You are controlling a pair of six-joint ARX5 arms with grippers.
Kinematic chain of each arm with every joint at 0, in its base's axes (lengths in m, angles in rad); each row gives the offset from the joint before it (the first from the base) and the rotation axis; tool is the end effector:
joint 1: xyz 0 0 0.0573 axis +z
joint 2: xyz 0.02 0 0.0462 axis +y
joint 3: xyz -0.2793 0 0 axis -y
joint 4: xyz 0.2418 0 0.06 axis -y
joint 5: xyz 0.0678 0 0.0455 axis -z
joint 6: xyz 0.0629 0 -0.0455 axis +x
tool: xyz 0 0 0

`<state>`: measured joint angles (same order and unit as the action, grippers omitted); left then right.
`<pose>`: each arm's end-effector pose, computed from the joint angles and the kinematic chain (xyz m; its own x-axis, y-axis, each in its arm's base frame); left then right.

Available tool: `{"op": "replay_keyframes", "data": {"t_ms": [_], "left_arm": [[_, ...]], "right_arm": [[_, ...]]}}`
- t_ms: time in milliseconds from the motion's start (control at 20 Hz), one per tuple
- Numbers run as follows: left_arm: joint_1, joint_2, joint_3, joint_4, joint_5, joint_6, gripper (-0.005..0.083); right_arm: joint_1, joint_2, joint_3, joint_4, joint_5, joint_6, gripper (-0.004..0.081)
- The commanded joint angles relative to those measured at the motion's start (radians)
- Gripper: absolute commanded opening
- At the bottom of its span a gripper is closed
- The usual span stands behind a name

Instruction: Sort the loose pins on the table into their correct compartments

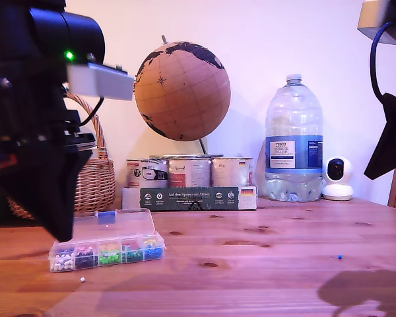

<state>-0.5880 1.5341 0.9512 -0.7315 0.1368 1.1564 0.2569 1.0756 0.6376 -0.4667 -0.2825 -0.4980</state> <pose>0.2263 -0.1611 0.1737 0.1334 -0.2528 -0.9583 0.9696 -0.1670 0.1790 0.1995 0.0705 0.2002 0.5031 0.4204 -0.7551 -0.7240 0.6822 -0.1026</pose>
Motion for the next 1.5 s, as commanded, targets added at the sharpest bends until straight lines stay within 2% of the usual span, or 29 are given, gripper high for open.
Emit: {"op": "replay_keyframes", "data": {"t_ms": [0, 200, 450, 600, 900, 1250, 1450], "left_arm": [[-0.001, 0.030, 0.009, 0.019, 0.004, 0.004, -0.0012], [-0.001, 0.064, 0.013, 0.039, 0.012, 0.014, 0.0045], [-0.001, 0.090, 0.016, 0.048, 0.012, 0.051, 0.0045], [0.001, 0.106, 0.020, 0.048, 0.011, 0.068, 0.0091], [0.014, 0.111, 0.039, 0.052, 0.012, 0.082, 0.0094], [0.027, 0.192, 0.110, 0.032, 0.016, 0.083, 0.0096], [0.027, 0.196, 0.128, -0.024, 0.073, 0.097, 0.0096]], "right_arm": [[0.005, 0.002, 0.012, 0.005, -0.007, 0.005, -0.0013], [0.005, 0.002, 0.012, 0.005, -0.007, 0.004, -0.0013], [0.005, 0.002, 0.012, 0.005, -0.007, 0.005, -0.0013], [0.005, 0.002, 0.012, 0.004, -0.007, 0.005, -0.0013], [0.005, 0.002, 0.012, 0.005, -0.008, 0.029, -0.0013], [0.005, 0.002, 0.012, 0.005, -0.007, 0.029, -0.0013], [0.005, 0.002, 0.012, 0.005, -0.007, 0.029, -0.0013]]}}
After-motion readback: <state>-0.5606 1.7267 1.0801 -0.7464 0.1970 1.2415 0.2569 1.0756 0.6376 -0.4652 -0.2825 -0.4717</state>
